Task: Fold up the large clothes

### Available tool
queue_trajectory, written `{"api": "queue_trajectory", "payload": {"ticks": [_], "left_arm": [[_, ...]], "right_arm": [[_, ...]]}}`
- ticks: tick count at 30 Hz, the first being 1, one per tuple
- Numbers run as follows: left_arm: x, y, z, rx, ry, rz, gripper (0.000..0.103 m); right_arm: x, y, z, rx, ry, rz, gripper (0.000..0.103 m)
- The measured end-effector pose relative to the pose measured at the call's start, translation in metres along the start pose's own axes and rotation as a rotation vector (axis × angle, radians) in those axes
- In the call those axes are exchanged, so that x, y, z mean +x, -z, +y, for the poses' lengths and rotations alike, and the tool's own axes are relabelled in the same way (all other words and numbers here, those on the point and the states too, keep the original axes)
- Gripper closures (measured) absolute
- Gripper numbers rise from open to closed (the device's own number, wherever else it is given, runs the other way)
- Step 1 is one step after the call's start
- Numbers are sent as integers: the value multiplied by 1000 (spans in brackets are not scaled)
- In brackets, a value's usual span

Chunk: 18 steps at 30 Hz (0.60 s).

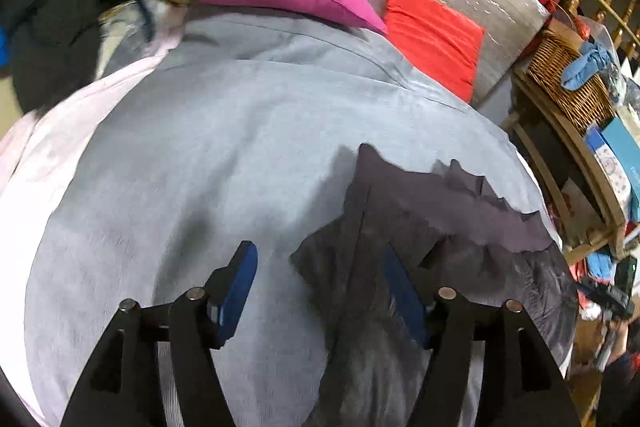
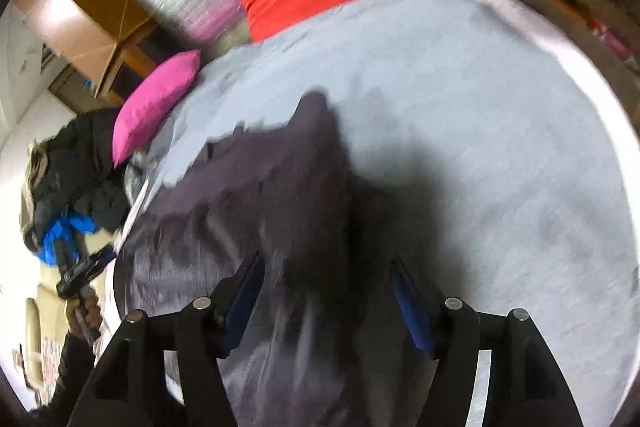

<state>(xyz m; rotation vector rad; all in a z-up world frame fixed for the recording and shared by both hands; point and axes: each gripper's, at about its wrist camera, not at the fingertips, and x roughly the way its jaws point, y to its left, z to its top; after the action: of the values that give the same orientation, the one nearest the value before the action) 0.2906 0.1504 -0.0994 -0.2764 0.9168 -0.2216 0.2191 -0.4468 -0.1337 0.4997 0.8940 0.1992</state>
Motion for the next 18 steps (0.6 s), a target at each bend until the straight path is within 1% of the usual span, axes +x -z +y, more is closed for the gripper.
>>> {"api": "queue_trajectory", "payload": {"ticks": [2, 4, 6, 7, 10, 12, 14, 15, 16, 17, 18], "left_arm": [[20, -12, -15, 56, -2, 43, 36], [52, -23, -39, 144, -1, 118, 36], [77, -29, -55, 204, -7, 182, 36], [88, -32, -60, 219, -20, 202, 36], [110, -41, -66, 219, -34, 239, 36], [118, -47, -66, 208, -34, 248, 36], [126, -55, -62, 181, -18, 258, 36], [128, -57, -61, 172, -6, 253, 36], [130, -59, -59, 168, -6, 246, 45], [133, -60, -58, 171, -27, 243, 56], [136, -61, -58, 174, -58, 248, 75]], "right_arm": [[13, -19, 14, -37, -22, 25, 34], [40, -36, 30, -84, -29, 85, 34], [67, -50, 37, -113, -12, 145, 34], [79, -56, 38, -113, 0, 162, 34], [108, -71, 32, -97, 22, 211, 33], [120, -77, 29, -101, 22, 229, 34], [127, -81, 28, -103, 16, 240, 38], [129, -81, 28, -109, 15, 248, 45], [132, -81, 29, -127, 27, 265, 50], [133, -81, 28, -143, 46, 271, 66], [132, -81, 28, -148, 50, 267, 73]]}}
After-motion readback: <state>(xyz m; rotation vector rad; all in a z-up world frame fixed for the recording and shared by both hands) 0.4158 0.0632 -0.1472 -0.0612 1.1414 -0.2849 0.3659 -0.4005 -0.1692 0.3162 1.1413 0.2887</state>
